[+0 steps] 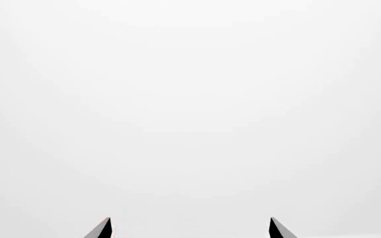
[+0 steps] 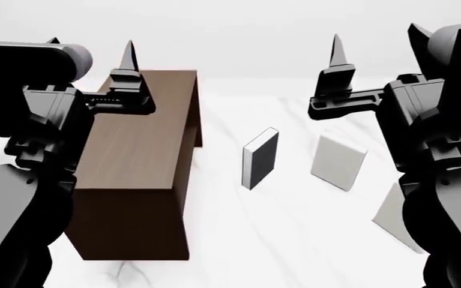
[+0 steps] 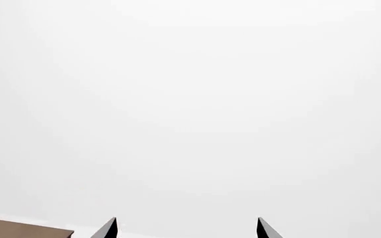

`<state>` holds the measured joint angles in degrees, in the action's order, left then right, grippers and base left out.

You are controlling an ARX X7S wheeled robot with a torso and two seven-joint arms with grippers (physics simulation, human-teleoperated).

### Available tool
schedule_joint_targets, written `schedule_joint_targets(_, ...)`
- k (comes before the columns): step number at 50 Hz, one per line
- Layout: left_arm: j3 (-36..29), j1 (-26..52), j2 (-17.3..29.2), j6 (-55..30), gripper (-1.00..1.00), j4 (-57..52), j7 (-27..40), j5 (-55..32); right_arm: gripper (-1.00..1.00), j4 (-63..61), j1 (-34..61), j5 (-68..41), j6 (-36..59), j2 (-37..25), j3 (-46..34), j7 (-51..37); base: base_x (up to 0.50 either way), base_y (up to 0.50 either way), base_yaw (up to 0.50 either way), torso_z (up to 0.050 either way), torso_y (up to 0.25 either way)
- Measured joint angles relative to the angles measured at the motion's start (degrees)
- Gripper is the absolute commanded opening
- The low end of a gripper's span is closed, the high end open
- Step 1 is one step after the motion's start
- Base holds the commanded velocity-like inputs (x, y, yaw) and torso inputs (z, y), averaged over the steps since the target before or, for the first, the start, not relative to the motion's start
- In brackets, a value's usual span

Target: Pick up the book on the right and place it under the cabinet shelf.

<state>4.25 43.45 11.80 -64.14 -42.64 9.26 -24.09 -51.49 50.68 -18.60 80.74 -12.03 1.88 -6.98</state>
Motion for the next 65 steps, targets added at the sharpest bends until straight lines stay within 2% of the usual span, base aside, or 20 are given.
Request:
schedule_joint_targets(14, 0.1, -0.3, 0.3, 0.2, 1.00, -0.1, 0.3, -0.6, 1.00, -0.3, 0.1, -0.8, 0.4, 0.0, 0.1, -0.3, 0.25, 0.00, 0.00, 0.000, 0.001)
schedule_joint_targets(31, 0.0, -1.0, 0.6, 0.7, 1.00, -0.2, 0.6, -1.3, 1.00, -0.4, 0.9, -2.9, 3.2, 0.5, 1.8, 0.0, 0.00, 0.00, 0.00, 0.000, 0.000)
schedule_joint_targets(35, 0.0, -1.1, 0.8, 0.6, 1.00, -0.4, 0.7, -1.5, 1.00, 2.1, 3.0, -11.4, 5.2, -1.3, 3.0, -5.2, 0.00, 0.00, 0.00, 0.000, 0.000)
schedule_joint_targets(42, 0.3, -1.3, 1.0, 0.4, 1.00, -0.9, 0.8, -2.0, 1.00, 12.3, 11.0, -37.3, 7.1, -8.9, 0.9, -22.7, 0.00, 0.00, 0.00, 0.000, 0.000)
schedule_joint_targets(47, 0.6, -1.3, 1.2, 0.4, 1.00, -1.1, 0.9, -2.4, 1.00, 20.3, 19.3, -49.7, 7.7, -14.9, -4.7, -29.5, 0.00, 0.00, 0.00, 0.000, 0.000)
schedule_joint_targets(55, 1.0, -1.4, 1.5, 0.2, 1.00, -1.4, 0.9, -3.0, 1.00, 32.1, 32.7, -59.6, 8.3, -23.6, -18.5, -29.2, 0.00, 0.00, 0.00, 0.000, 0.000)
schedule_joint_targets(60, 1.3, -1.2, 1.7, 0.1, 1.00, -1.4, 1.0, -3.3, 1.00, 39.9, 43.1, -63.7, 8.6, -28.0, -31.6, -26.0, 0.00, 0.00, 0.00, 0.000, 0.000)
schedule_joint_targets(65, 1.5, -1.4, 2.2, 0.7, 1.00, -1.0, 0.7, -3.5, 1.00, 46.9, 55.3, -63.0, 8.7, -30.6, -51.5, -15.3, 0.00, 0.00, 0.00, 0.000, 0.000)
